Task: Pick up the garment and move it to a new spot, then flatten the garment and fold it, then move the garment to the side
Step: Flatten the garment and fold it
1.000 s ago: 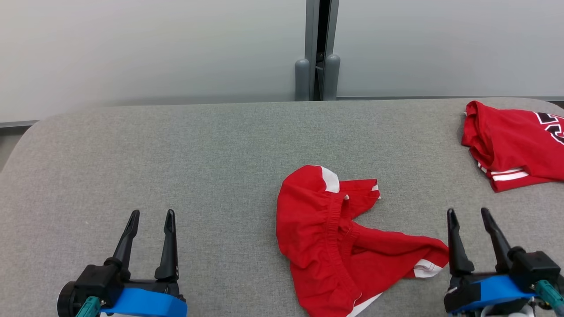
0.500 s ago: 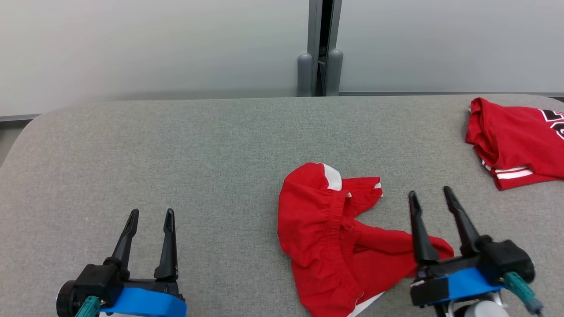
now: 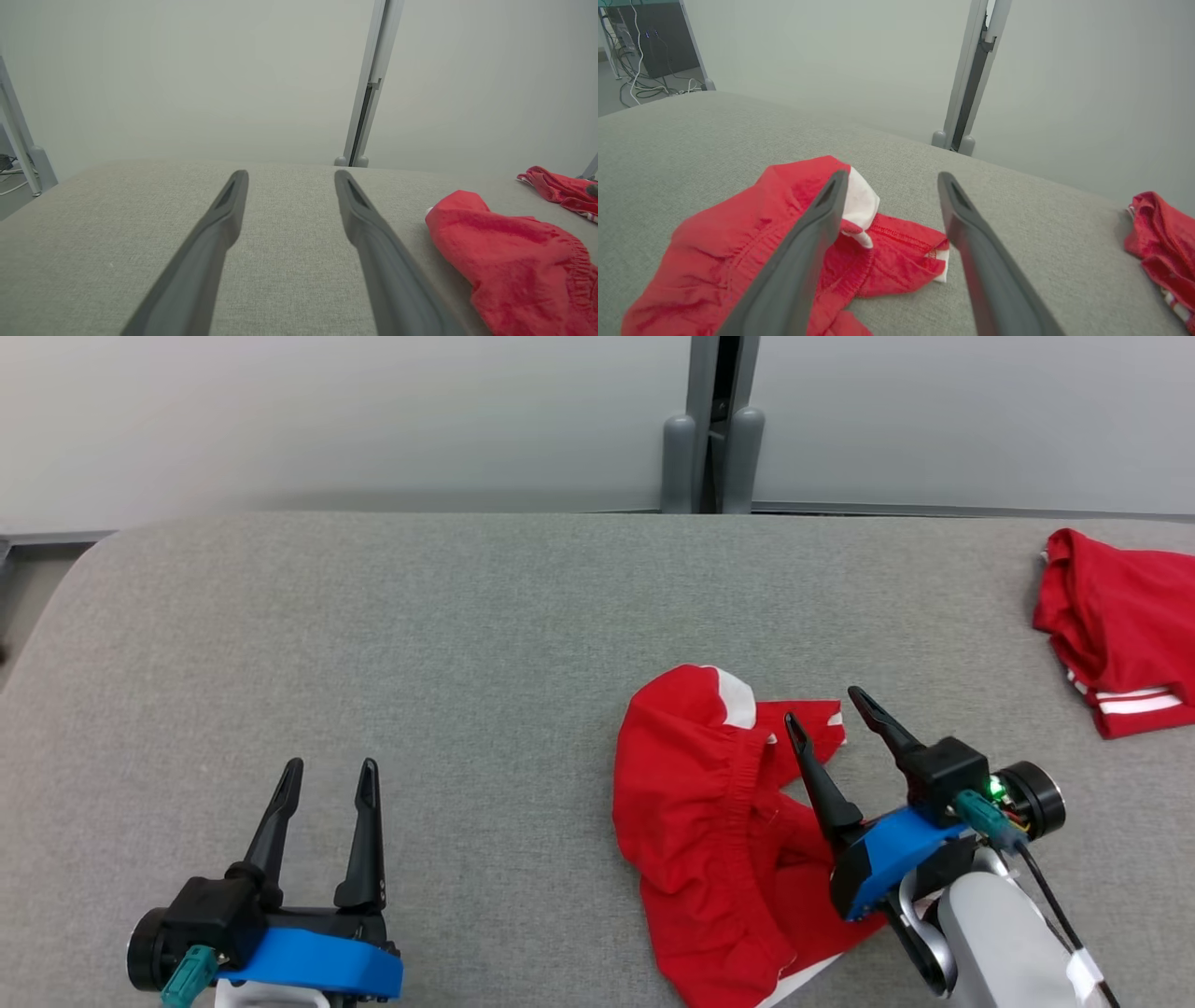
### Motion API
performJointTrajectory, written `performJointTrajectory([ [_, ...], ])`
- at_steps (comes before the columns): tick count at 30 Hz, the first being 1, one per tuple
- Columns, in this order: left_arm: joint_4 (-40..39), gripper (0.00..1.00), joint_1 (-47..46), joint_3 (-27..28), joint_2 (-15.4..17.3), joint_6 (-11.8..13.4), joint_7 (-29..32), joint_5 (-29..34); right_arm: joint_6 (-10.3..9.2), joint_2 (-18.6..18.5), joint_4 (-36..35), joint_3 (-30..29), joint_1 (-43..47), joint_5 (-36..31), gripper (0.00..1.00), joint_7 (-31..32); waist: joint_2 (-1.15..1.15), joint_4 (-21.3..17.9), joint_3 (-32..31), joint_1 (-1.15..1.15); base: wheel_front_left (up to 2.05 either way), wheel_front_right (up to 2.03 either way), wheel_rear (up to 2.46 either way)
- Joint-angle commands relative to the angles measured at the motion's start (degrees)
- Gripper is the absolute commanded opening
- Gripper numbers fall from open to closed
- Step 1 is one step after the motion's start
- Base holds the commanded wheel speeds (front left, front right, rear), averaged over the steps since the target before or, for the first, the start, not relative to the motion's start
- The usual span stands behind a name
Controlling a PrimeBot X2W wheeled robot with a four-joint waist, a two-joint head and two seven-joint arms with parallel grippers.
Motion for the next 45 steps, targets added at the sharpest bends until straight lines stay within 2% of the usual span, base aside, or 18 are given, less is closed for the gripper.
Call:
performJointTrajectory([
  [1, -0.25, 1.0, -0.87, -0.11, 0.2, 0.44, -0.15, -0.36, -0.02, -1.16, 2.81, 1.34, -1.8, 0.31, 1.0, 1.38, 0.0, 1.4, 1.13, 0.0, 0.0, 0.0, 0.0],
  [11, -0.63, 1.0, -1.89, -0.68, 0.2, 0.96, -0.15, -1.17, -0.02, -4.92, 10.14, 6.86, -6.08, 1.59, 1.0, 4.36, 0.0, 3.31, 3.32, 0.0, 0.0, 0.0, 0.0],
  [16, -0.67, 1.0, -2.9, -1.47, 0.2, 1.17, -0.15, -1.56, -0.02, -5.14, 14.76, 10.76, -10.47, 2.12, 1.0, 4.7, 0.0, 4.21, 4.42, 0.0, 0.0, 0.0, 0.0],
  [17, -0.66, 1.0, -3.08, -1.64, 0.2, 1.26, -0.15, -1.68, -0.02, -5.04, 15.75, 11.43, -11.06, 2.44, 0.79, 4.83, 0.0, 4.39, 4.57, 0.0, 0.0, 0.0, 0.0],
  [18, -0.64, 1.0, -3.23, -1.77, 0.2, 1.33, -0.15, -1.71, -0.02, -5.08, 16.56, 12.03, -11.74, 2.68, 0.07, 4.61, 0.0, 4.59, 4.7, 0.0, 0.0, 0.0, 0.0],
  [19, -0.58, 1.0, -3.3, -1.82, 0.2, 1.38, -0.15, -1.71, -0.02, -5.13, 17.37, 12.47, -12.4, 2.99, 0.0, 4.2, 0.0, 4.76, 4.79, 0.0, 0.0, 0.0, 0.0],
  [28, -0.25, 1.0, -2.68, -0.98, 0.2, 1.36, -0.15, -1.62, -0.02, -2.66, 18.45, 13.02, -17.73, 3.64, 0.0, -1.89, 0.0, 5.04, 4.13, 0.0, 0.0, 0.0, 0.0],
  [36, -0.08, 1.0, -3.22, -1.91, 0.2, 1.05, -0.15, -1.88, -0.02, 3.72, 18.94, 14.78, -25.44, 2.23, 0.0, -0.69, 0.0, 6.18, 3.67, 0.0, 0.0, 0.0, 0.0],
  [42, 0.06, 1.0, -3.7, -3.45, 0.21, 1.57, -0.15, -2.78, -0.02, 5.99, 22.02, 20.02, -28.02, 3.86, 0.0, 0.59, 0.0, 8.37, 3.97, 0.0, 0.0, 0.0, 0.0],
  [45, 0.25, 1.0, -3.9, -4.3, 0.19, 2.0, -0.15, -3.23, -0.02, 5.99, 21.06, 26.03, -26.17, 7.88, 0.0, 1.4, 0.0, 9.14, 4.02, 0.0, 0.0, 0.0, 0.0],
])
